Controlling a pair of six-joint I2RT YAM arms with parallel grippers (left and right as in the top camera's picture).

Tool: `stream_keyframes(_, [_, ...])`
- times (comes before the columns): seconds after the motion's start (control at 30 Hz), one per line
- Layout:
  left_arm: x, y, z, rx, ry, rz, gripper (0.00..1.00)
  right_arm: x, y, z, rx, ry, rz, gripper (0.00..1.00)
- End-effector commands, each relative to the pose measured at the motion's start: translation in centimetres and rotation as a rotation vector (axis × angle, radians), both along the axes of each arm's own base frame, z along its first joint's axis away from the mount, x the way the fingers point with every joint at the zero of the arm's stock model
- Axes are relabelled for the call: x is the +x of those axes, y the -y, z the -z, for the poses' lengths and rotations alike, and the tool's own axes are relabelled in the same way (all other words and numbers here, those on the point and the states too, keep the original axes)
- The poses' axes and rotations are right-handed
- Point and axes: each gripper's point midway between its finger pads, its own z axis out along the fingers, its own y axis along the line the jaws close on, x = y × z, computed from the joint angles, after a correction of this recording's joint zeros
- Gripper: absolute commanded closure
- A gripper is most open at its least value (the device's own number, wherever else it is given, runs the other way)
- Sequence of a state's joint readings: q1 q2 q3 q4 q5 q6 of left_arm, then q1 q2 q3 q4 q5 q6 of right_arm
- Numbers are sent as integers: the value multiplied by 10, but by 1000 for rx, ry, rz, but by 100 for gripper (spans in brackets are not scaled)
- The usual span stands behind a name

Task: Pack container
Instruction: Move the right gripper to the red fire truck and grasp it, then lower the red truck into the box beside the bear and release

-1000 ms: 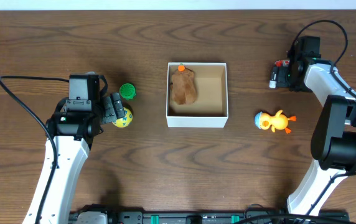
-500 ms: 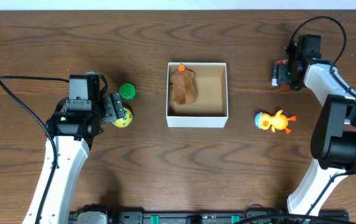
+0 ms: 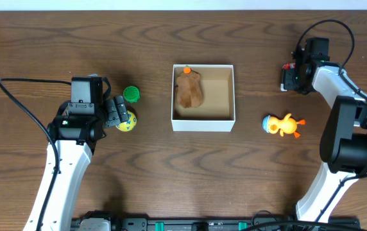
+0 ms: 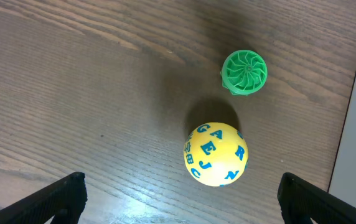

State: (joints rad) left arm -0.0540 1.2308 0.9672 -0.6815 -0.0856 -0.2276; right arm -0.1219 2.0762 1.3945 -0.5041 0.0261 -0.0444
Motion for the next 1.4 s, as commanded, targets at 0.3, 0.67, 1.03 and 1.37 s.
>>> stream_keyframes(0.3, [3,-3,-6,20,10,6,2,-23,-120,-158,142,246,-83,50])
stream_keyframes(0.67, [3,-3,-6,20,10,6,2,-72,-255,-143,254,145,-177,49])
stream_keyframes(1.03, [3,-3,-6,20,10,6,2,-84,-284,-87,149,75,-84,47])
stream_keyframes(1.37, [3,-3,-6,20,10,6,2,-65,-261,-97,93,148,-37,47])
